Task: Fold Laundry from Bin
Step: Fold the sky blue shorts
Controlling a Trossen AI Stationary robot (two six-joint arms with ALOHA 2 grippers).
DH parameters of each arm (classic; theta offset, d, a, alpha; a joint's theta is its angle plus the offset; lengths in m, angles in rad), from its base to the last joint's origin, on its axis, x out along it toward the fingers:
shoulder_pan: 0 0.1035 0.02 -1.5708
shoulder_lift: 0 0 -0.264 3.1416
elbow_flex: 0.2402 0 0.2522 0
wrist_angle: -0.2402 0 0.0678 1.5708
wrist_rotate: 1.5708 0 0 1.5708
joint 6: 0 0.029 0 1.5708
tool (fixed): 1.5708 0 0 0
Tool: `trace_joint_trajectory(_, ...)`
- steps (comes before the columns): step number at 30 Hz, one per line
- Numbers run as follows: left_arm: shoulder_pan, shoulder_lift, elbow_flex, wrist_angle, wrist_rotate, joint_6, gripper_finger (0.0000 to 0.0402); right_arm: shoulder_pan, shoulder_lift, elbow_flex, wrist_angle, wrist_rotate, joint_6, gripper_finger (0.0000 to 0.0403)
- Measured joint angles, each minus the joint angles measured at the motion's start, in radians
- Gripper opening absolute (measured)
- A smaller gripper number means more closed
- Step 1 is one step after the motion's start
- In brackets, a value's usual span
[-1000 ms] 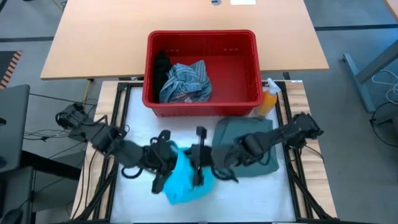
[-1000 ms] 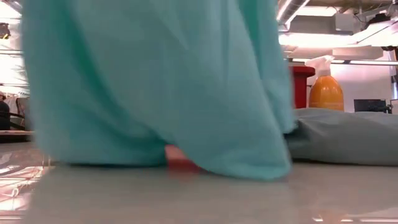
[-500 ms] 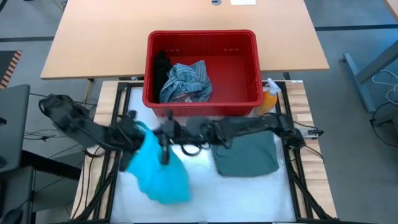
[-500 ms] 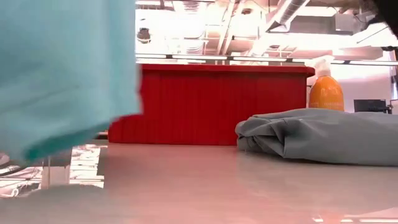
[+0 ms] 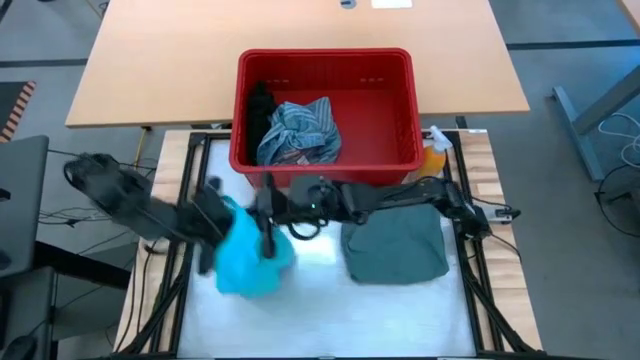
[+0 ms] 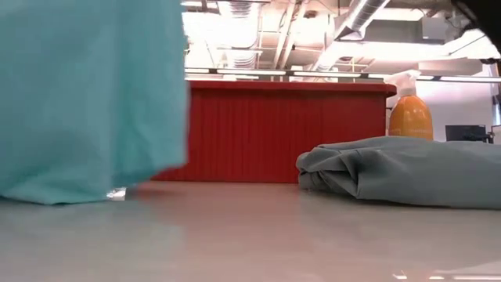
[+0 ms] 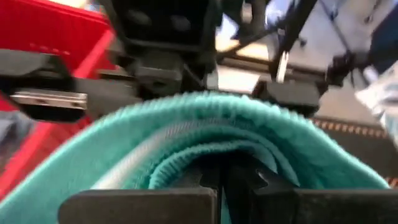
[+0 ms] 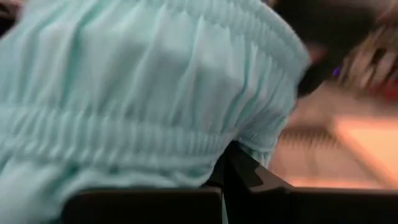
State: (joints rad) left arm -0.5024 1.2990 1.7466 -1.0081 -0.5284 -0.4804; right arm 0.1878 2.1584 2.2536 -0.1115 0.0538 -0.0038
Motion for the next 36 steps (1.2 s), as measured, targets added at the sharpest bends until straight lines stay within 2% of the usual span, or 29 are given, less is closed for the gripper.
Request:
trace_joint_trajectory(4,0.004,0.12,-0.005,0.103,-0.004,0.036,0.0,0.05,-0.109,0.0,-0.476,0.051,0.006,0.0014)
trace_joint_trajectory(5,0.006,0.147,-0.006,0.143,0.006,0.056,0.0,0.066,-0.133,-0.01,-0.556,0.07,0.007,0.0014)
trace_joint_trajectory(7,0.011,0.199,-0.007,0.243,0.052,0.103,0.0,0.102,-0.2,-0.103,-0.593,0.083,0.023,0.0014)
trace_joint_trajectory(9,0.024,0.259,-0.007,0.358,0.121,0.148,0.0,0.145,-0.299,-0.279,-0.544,0.083,0.065,0.0014)
trace_joint_trajectory(12,0.053,0.357,-0.007,0.479,0.221,0.161,0.0,0.224,-0.479,-0.638,-0.397,0.107,0.208,0.0014)
trace_joint_trajectory(15,0.086,0.449,-0.007,0.629,0.307,0.17,0.0,0.329,-0.639,-0.979,-0.208,0.206,0.382,0.0014)
trace_joint_trajectory(17,0.105,0.507,-0.005,0.741,0.383,0.162,0.0,0.395,-0.715,-1.133,-0.047,0.296,0.482,0.0014)
trace_joint_trajectory(19,0.124,0.567,-0.003,0.844,0.459,0.127,0.0,0.45,-0.761,-1.217,0.051,0.38,0.551,0.0014)
trace_joint_trajectory(22,0.135,0.628,-0.004,0.888,0.498,0.086,0.0,0.495,-0.765,-1.251,0.077,0.447,0.588,0.0014)
trace_joint_trajectory(26,0.128,0.634,-0.009,0.788,0.428,0.054,0.0,0.495,-0.718,-1.231,0.074,0.478,0.604,0.0014)
trace_joint_trajectory(29,0.111,0.607,-0.065,0.76,0.367,0.03,0.0,0.456,-0.668,-1.224,0.072,0.473,0.681,0.0014)
trace_joint_trajectory(33,0.086,0.527,-0.222,0.78,0.258,-0.037,0.0,0.386,-0.592,-1.225,0.121,0.421,0.715,0.0016)
trace_joint_trajectory(36,0.076,0.435,-0.454,0.957,0.228,-0.16,0.0,0.337,-0.538,-1.224,0.201,0.37,0.715,0.0016)
